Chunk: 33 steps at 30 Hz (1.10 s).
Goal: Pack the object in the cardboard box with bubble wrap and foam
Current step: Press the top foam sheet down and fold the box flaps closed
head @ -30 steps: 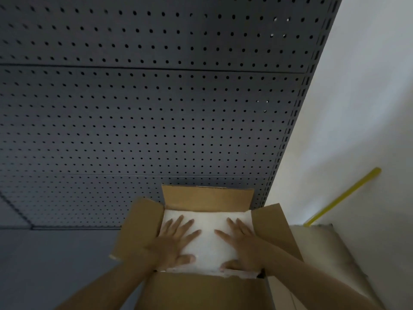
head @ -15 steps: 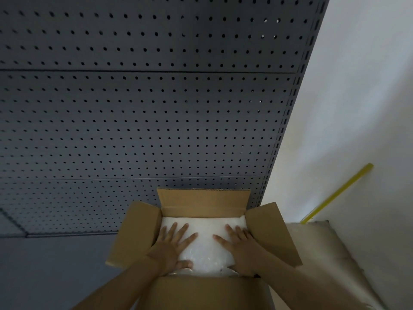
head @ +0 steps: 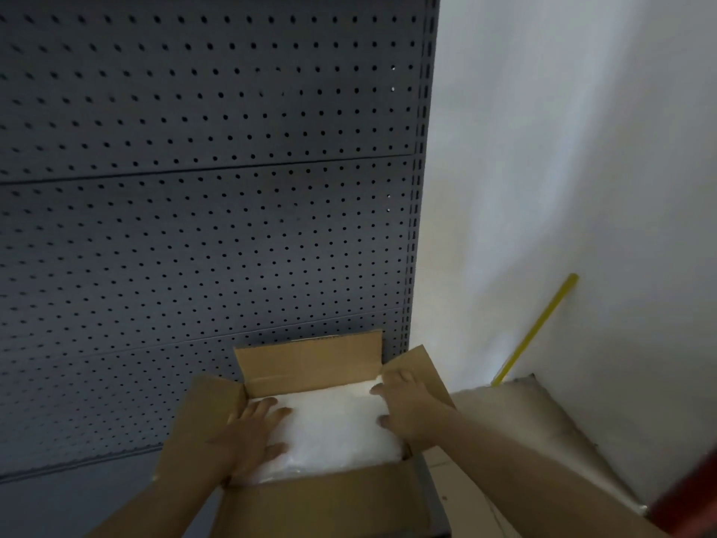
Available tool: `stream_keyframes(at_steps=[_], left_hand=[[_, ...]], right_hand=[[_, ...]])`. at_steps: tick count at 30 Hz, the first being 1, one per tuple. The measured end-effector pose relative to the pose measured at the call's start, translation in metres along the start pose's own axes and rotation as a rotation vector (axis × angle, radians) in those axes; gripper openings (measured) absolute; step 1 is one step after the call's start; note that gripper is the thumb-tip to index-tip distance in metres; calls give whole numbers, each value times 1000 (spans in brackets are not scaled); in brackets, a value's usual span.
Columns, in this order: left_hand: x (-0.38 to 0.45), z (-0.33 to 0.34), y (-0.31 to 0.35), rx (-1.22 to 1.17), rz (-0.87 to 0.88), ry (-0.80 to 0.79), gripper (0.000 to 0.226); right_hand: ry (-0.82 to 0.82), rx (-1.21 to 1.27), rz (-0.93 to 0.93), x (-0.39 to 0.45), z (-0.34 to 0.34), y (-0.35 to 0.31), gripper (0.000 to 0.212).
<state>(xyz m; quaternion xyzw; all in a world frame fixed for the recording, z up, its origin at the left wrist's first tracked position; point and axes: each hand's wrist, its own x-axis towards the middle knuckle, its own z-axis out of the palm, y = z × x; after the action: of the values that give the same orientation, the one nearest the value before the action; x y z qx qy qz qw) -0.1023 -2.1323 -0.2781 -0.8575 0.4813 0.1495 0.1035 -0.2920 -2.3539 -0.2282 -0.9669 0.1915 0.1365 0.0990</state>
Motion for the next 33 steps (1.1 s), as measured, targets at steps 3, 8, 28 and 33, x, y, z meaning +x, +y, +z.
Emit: stream_keyframes(at_steps=[3,8,28,33], left_hand=[[9,0,5,62,10,2,66],[17,-8,18,87,31,-17,63],[23,-14,19,39,75,-22,58],[21,-19,19,16,72,-36,58]], right_hand=[[62,49,179,-3,2,8,67],[142,554,508,-9,-2,17,72],[-128,18,77,3,11,-41,37],[-222,-143,54,32,28,-30,37]])
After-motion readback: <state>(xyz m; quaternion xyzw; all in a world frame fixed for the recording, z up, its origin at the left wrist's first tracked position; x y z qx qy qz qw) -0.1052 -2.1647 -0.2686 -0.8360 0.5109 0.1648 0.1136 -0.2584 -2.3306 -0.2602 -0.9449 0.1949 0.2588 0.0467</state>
